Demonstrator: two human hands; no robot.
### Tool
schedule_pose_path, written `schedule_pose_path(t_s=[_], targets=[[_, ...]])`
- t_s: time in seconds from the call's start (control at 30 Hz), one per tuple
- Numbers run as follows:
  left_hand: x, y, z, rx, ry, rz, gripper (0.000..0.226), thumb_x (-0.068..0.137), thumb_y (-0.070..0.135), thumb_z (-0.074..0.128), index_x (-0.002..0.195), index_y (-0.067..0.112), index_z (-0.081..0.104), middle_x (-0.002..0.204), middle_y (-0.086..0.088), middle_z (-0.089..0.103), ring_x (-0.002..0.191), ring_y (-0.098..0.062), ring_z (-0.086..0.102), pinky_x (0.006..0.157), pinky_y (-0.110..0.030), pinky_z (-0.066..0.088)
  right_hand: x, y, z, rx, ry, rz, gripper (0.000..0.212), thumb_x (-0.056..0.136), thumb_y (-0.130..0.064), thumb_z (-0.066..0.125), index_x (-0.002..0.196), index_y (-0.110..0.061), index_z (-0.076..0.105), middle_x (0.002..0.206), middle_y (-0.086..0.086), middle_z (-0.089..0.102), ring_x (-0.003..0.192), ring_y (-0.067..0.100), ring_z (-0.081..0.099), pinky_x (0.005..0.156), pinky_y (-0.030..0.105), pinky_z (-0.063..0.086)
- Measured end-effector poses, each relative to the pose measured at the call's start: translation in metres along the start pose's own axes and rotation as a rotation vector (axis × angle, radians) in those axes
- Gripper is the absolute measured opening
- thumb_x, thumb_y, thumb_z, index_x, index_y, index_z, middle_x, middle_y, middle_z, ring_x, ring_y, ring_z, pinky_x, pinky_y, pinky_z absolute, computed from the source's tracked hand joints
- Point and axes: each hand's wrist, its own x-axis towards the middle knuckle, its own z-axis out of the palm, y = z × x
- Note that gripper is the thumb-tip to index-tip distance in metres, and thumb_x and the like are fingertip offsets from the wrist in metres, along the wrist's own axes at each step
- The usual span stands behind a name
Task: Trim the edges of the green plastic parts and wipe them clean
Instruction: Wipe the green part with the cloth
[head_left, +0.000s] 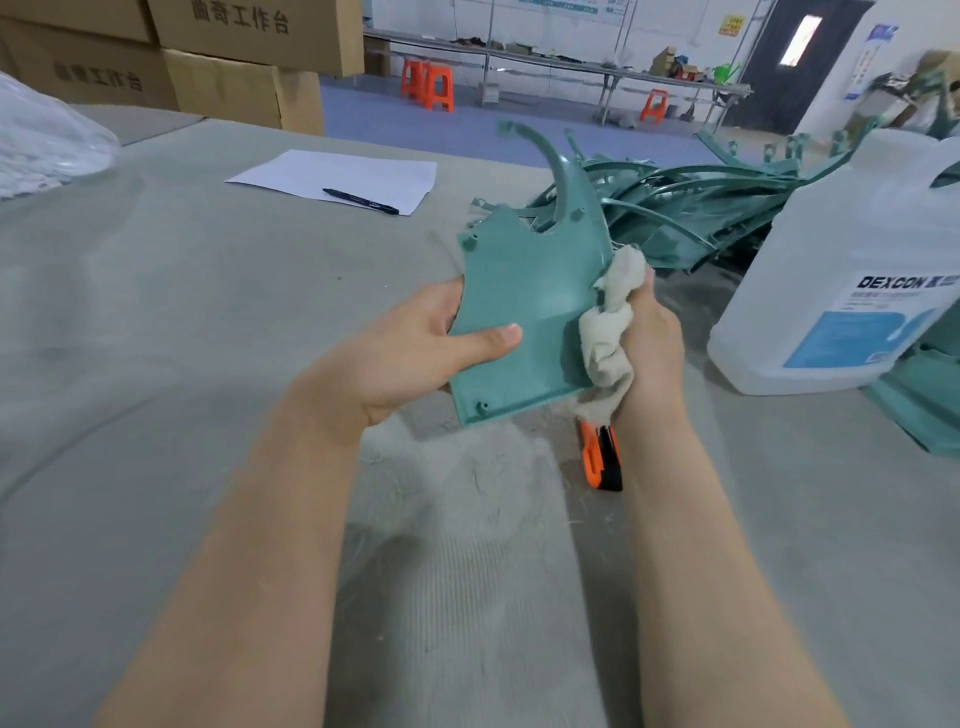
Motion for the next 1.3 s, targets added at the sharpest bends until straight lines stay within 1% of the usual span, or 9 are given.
schedule_pose_path(t_s=[0.2, 0.3, 0.43, 0.67, 0.83, 1.03, 1.1, 1.17, 1.3], targets=[[0.013, 0.002, 0.003, -0.301, 0.506, 0.076, 0.015, 0.098, 0.013, 0.053, 0.105, 0.024, 0.062, 0.095, 0.012, 0.072, 0.087, -0.006, 0.069, 0.07, -0.023, 0.055, -0.012, -0.003, 0.004, 0.554, -0.246, 0.27, 0.043, 0.103, -0.048, 0.035, 0.087, -0.017, 0.06, 0.073, 0.0, 0.066, 0.062, 0.011, 0.064, 0.06, 0.024, 0.053], [0.017, 0.0, 0.017, -0.388, 0.594, 0.08, 0.017, 0.098, 0.01, 0.052, 0.111, 0.013, 0.063, 0.107, -0.003, 0.071, 0.098, -0.017, 0.069, 0.087, -0.033, 0.055, -0.037, -0.005, 0.039, 0.34, -0.474, 0.218, 0.031, 0.103, -0.042, 0.039, 0.096, -0.019, 0.059, 0.086, 0.002, 0.064, 0.077, 0.014, 0.063, 0.078, 0.03, 0.052], [0.018, -0.001, 0.029, -0.164, 0.551, 0.116, 0.019, 0.097, 0.009, 0.054, 0.112, 0.009, 0.065, 0.103, 0.0, 0.072, 0.098, -0.013, 0.069, 0.09, -0.028, 0.053, -0.045, 0.003, 0.048, -0.147, -0.151, -0.18, 0.04, 0.105, -0.036, 0.034, 0.081, -0.012, 0.055, 0.077, 0.0, 0.057, 0.073, 0.017, 0.052, 0.062, 0.024, 0.035], [0.013, 0.004, 0.031, 0.3, 0.303, 0.158, 0.013, 0.096, 0.018, 0.057, 0.091, 0.022, 0.068, 0.077, 0.02, 0.068, 0.071, 0.006, 0.059, 0.068, -0.014, 0.044, -0.029, -0.004, 0.024, 0.135, 0.019, -0.047, 0.044, 0.107, -0.032, 0.031, 0.075, -0.019, 0.058, 0.083, 0.001, 0.065, 0.084, 0.021, 0.062, 0.069, 0.023, 0.048], [0.011, 0.006, 0.025, 0.157, 0.23, 0.143, 0.016, 0.097, 0.016, 0.056, 0.096, 0.023, 0.069, 0.085, 0.013, 0.073, 0.079, -0.004, 0.066, 0.079, -0.027, 0.053, -0.021, -0.002, 0.016, 0.234, 0.026, 0.01, 0.043, 0.106, -0.037, 0.031, 0.077, -0.023, 0.059, 0.08, -0.005, 0.066, 0.075, 0.009, 0.064, 0.062, 0.012, 0.049], [0.01, -0.002, 0.017, -0.084, 0.152, 0.05, 0.02, 0.096, 0.011, 0.054, 0.09, 0.025, 0.067, 0.078, 0.014, 0.074, 0.072, -0.001, 0.069, 0.06, -0.018, 0.054, -0.017, 0.003, 0.008, 0.336, -0.025, 0.136, 0.039, 0.104, -0.044, 0.033, 0.1, -0.017, 0.061, 0.095, 0.0, 0.065, 0.095, 0.021, 0.063, 0.099, 0.044, 0.048], [0.013, -0.003, 0.024, -0.096, 0.256, 0.044, 0.017, 0.097, 0.014, 0.055, 0.093, 0.024, 0.067, 0.082, 0.013, 0.074, 0.077, -0.004, 0.07, 0.068, -0.024, 0.056, -0.013, 0.003, 0.006, 0.469, 0.023, 0.19, 0.042, 0.105, -0.043, 0.034, 0.113, -0.012, 0.063, 0.102, 0.004, 0.073, 0.096, 0.019, 0.07, 0.084, 0.035, 0.057], [0.016, -0.002, 0.034, -0.054, 0.393, 0.056, 0.012, 0.097, 0.016, 0.056, 0.096, 0.022, 0.066, 0.086, 0.009, 0.073, 0.082, -0.012, 0.069, 0.081, -0.037, 0.056, -0.009, 0.002, 0.009, 0.681, 0.037, 0.274, 0.034, 0.104, -0.04, 0.041, 0.099, -0.016, 0.064, 0.079, -0.004, 0.075, 0.07, 0.009, 0.072, 0.056, 0.022, 0.055], [0.014, -0.001, 0.039, 0.135, 0.33, 0.063, 0.014, 0.097, 0.02, 0.056, 0.093, 0.029, 0.066, 0.093, 0.005, 0.074, 0.093, -0.018, 0.069, 0.09, -0.043, 0.054, -0.005, 0.001, 0.005, 0.739, 0.132, 0.262, 0.029, 0.104, -0.04, 0.04, 0.099, -0.018, 0.059, 0.08, -0.006, 0.066, 0.063, 0.01, 0.067, 0.054, 0.024, 0.053]])
